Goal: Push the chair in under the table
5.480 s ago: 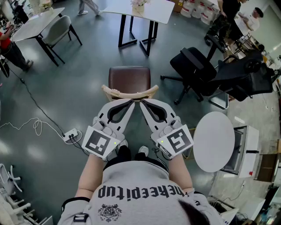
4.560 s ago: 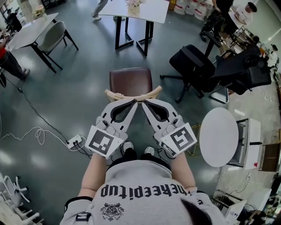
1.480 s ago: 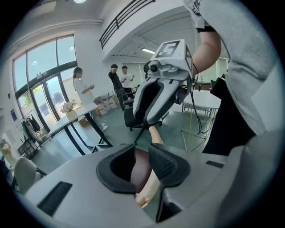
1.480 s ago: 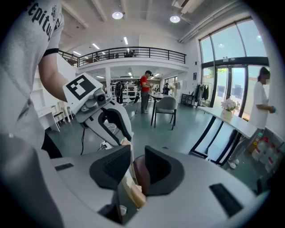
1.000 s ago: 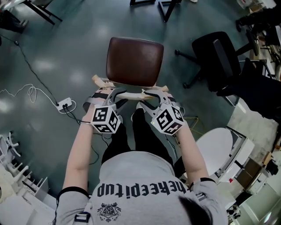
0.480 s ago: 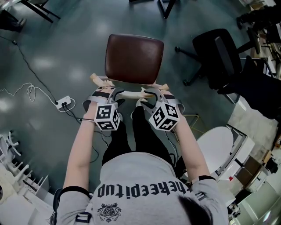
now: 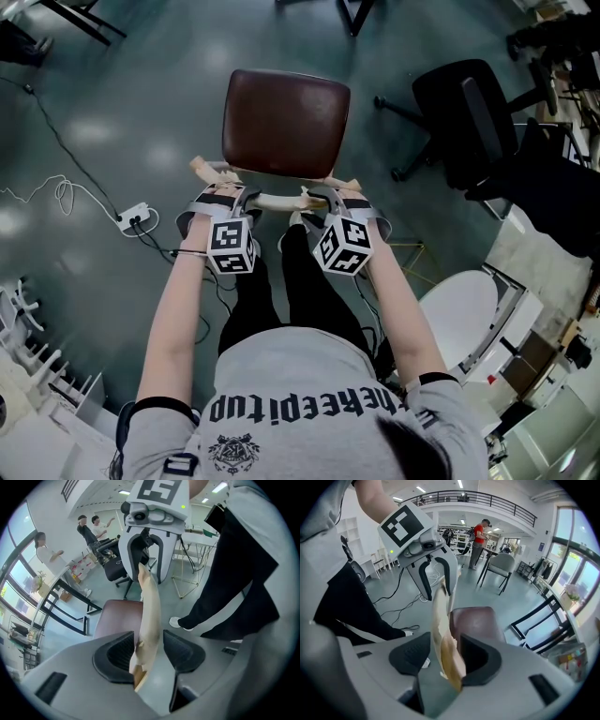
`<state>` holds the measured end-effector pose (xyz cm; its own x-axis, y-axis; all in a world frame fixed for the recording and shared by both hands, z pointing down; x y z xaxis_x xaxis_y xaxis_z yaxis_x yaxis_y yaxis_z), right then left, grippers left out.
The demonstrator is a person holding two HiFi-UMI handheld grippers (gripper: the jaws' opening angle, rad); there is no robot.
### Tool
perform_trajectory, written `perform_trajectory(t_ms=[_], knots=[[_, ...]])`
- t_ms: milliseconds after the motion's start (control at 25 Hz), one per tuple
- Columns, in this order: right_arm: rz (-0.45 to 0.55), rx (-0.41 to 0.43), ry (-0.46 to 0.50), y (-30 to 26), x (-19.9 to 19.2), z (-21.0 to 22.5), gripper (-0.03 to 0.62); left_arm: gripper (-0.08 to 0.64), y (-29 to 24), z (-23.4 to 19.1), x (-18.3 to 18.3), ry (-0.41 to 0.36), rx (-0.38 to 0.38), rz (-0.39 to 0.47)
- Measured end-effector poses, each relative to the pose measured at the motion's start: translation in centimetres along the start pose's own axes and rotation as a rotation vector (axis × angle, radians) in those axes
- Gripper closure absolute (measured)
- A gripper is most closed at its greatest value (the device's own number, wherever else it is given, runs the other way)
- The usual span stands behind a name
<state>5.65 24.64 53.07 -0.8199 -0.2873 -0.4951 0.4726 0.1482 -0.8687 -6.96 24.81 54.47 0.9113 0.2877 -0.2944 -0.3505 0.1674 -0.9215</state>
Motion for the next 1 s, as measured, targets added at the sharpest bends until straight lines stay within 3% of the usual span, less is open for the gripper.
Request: perform_trajectory(t_ms=[240,520,1000], knots=[[-0.025,-0.001,-0.005,-1.1,-0.5,-0.1,0.396,0.362,-1.2,0.2,0.0,0.017,-0.008,-0.025],[-0.025,0.018,0.005,-1.4,-0.5,0.0,0.410,0.370,-1.8,-0.1,-0.2,-0.040,0.008,-0.084],[0.007,0.031,0.011,-1.3,-0.6,0.1,0.417,0.379,-1.8,-0.2,-0.2,-0.070,-0.019,-0.068]])
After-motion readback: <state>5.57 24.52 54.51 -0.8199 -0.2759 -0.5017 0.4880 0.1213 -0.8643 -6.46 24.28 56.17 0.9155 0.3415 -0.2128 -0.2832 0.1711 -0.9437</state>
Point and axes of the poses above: the fingertips, and each gripper's own axes: y backward along the fingers, z to its right, x out of its top, the point moved 6 cm from there along y, backward along the fingers, and after that the axes turned 12 degrees about -y, right-handed, at the moved point
